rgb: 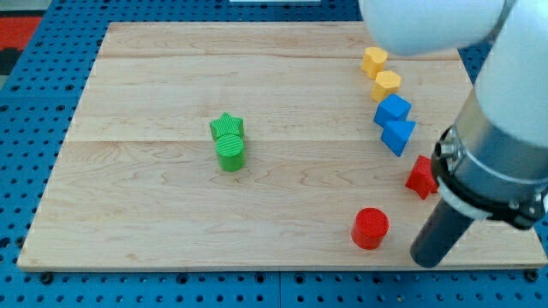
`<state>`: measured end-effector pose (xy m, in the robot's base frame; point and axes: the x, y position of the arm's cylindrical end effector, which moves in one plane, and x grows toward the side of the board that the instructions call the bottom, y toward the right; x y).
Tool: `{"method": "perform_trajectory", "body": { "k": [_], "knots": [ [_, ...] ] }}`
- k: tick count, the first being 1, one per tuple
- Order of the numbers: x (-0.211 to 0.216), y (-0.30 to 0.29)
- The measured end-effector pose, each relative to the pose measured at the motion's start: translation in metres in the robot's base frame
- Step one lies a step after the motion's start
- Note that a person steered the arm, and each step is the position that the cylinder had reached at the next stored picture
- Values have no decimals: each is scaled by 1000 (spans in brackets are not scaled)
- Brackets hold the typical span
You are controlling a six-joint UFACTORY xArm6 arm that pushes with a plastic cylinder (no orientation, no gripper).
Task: Push the green star into the heart
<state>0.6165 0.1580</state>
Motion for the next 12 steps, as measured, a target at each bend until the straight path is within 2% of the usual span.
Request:
{"method": "perform_trajectory", "body": {
  "k": [2, 3, 4, 6, 7, 9, 11, 12],
  "knots": [
    [-2, -105],
    [-26, -105],
    [-35, -80],
    [-35, 10],
    [-37, -6],
    [-119, -128],
    [-133, -228],
    [-157, -233]
  ]
}}
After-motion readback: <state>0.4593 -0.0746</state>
